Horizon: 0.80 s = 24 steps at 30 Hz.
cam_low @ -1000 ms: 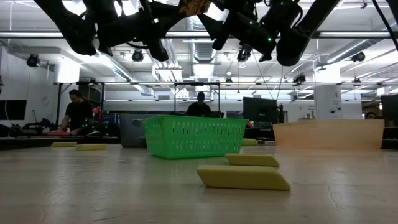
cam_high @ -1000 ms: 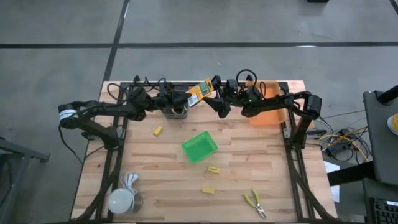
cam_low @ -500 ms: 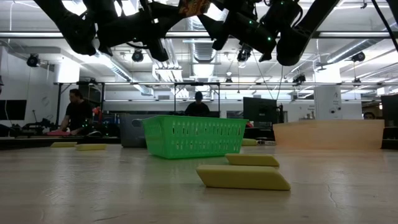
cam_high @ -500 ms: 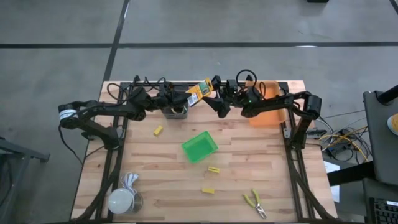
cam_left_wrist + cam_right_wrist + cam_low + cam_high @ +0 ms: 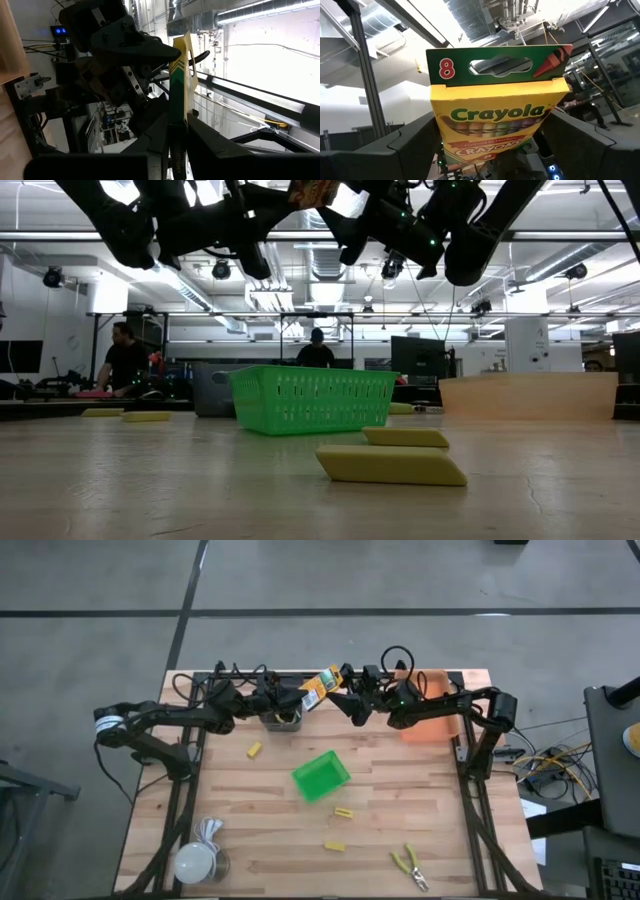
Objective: Pick & Place School Supplies
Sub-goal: Stack the yellow crayon box on the yellow crayon box in the black bin
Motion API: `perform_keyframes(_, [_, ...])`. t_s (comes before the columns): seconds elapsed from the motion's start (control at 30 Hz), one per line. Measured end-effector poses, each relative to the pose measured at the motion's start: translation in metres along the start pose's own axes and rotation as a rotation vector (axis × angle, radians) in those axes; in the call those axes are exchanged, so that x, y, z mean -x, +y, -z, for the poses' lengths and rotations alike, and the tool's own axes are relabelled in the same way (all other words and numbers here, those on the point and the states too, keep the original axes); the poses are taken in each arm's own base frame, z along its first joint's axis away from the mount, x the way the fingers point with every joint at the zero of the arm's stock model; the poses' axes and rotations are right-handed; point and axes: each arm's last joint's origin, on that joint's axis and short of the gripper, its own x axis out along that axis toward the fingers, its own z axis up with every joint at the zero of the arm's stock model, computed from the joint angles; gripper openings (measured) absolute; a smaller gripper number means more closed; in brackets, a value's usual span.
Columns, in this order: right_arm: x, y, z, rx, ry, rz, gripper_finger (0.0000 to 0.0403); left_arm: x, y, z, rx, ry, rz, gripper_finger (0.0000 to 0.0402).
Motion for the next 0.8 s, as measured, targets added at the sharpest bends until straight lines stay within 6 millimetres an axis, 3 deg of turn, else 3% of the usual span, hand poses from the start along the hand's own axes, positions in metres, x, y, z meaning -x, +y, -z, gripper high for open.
perform_keyframes(0.8, [-0.0001,0.0004,-0.0003,-0.003,0.001,-0.004,0.0327,0.0,-0.0001,0.0002,-0.01,0.003,0.001,0.0053])
